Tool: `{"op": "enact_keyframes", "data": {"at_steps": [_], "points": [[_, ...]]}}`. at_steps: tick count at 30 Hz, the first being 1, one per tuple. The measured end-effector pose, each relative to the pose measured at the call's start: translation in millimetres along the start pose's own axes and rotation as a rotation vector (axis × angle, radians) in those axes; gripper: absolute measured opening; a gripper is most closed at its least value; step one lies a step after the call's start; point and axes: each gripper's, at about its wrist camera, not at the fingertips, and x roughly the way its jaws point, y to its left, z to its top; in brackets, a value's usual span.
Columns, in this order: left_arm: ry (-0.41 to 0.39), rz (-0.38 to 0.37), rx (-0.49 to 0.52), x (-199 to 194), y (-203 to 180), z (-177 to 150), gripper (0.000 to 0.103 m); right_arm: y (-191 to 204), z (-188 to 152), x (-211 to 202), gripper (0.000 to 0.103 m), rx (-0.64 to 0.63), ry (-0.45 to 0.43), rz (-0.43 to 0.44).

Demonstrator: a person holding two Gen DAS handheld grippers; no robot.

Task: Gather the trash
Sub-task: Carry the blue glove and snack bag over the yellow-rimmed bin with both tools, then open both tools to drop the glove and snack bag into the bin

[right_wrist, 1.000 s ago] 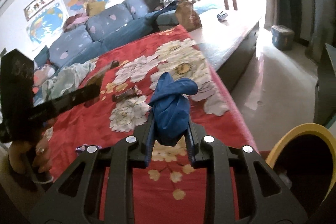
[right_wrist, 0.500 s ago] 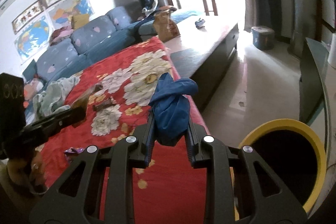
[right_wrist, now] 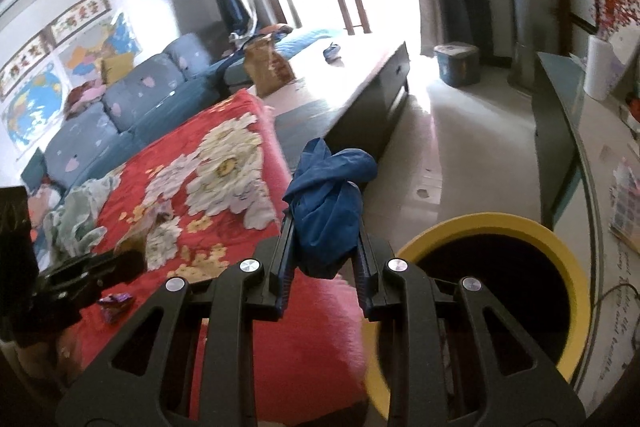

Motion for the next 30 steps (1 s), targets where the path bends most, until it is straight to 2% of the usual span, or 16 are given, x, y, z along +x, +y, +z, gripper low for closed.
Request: {"op": "enact_keyframes", "data": {"at_steps": [13, 30], "points": [[0.073, -0.056, 0.104, 34.1, -52.7, -12.0, 0.019, -61.6, -10.2, -9.9, 0.02, 0.118, 0.015, -0.099], [0.186, -0.12, 0.216, 89.4, -111.7, -33.7, 0.019, -126.8, -26.6, -14.3, 0.02, 0.238, 0.073, -0.182]]}}
